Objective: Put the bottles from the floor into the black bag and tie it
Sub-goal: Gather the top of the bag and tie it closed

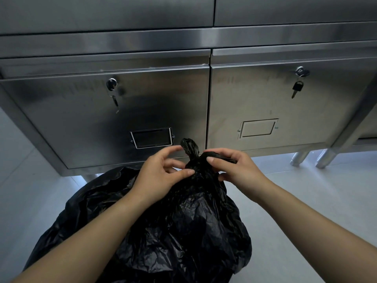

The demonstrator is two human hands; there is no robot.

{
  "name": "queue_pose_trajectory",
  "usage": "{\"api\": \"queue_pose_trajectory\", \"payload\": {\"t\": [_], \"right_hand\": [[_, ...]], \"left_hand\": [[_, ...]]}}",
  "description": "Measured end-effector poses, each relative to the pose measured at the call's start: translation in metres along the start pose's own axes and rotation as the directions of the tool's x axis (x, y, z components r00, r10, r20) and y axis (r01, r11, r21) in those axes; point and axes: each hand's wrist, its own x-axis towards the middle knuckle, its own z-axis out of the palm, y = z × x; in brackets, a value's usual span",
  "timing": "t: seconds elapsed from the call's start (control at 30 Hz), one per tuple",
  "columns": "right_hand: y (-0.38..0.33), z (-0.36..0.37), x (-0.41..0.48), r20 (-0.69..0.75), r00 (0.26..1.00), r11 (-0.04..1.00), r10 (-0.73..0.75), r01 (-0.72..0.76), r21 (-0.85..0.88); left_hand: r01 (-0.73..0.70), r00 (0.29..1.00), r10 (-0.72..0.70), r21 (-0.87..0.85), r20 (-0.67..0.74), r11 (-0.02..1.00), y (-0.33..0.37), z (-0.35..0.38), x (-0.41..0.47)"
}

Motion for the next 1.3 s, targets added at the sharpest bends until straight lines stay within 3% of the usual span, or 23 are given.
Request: {"api": "queue_pose_trajectory", "payload": {"t": [0.23, 0.33, 0.5, 0.73, 1.0, 1.3], "right_hand": [[0.002, 0.001, -0.004, 0.172, 0.985, 1.000, -0.015, 0.011, 0.022], [0.003, 0.003, -0.002, 0.113, 0.993, 0.998, -0.040, 0.035, 0.043], [0.003, 0.005, 0.002, 0.018, 0.999, 0.991, -0.030, 0.028, 0.127], [0.010, 0.014, 0.002, -0.138, 0.990, 0.999, -0.031, 0.032, 0.003], [0.004, 0.020, -0.005, -0.018, 0.999, 0.995, -0.041, 0.039, -0.093], [-0.002, 0.028, -0.010, -0.050, 0.993, 0.992, -0.103, 0.100, -0.072]], "left_hand": [[0.007, 0.990, -0.012, 0.040, 0.139, 0.999, 0.004, 0.002, -0.005], [0.022, 0.984, -0.023, 0.010, 0.176, 1.000, 0.005, 0.003, -0.006], [0.047, 0.992, -0.044, -0.017, 0.117, 0.999, 0.007, 0.005, -0.006], [0.054, 0.996, -0.048, -0.068, 0.081, 0.996, 0.007, 0.012, -0.006], [0.099, 0.994, -0.094, -0.089, 0.064, 0.991, 0.005, 0.011, -0.007], [0.128, 0.992, -0.128, -0.036, 0.022, 0.991, 0.004, 0.012, -0.007]]}}
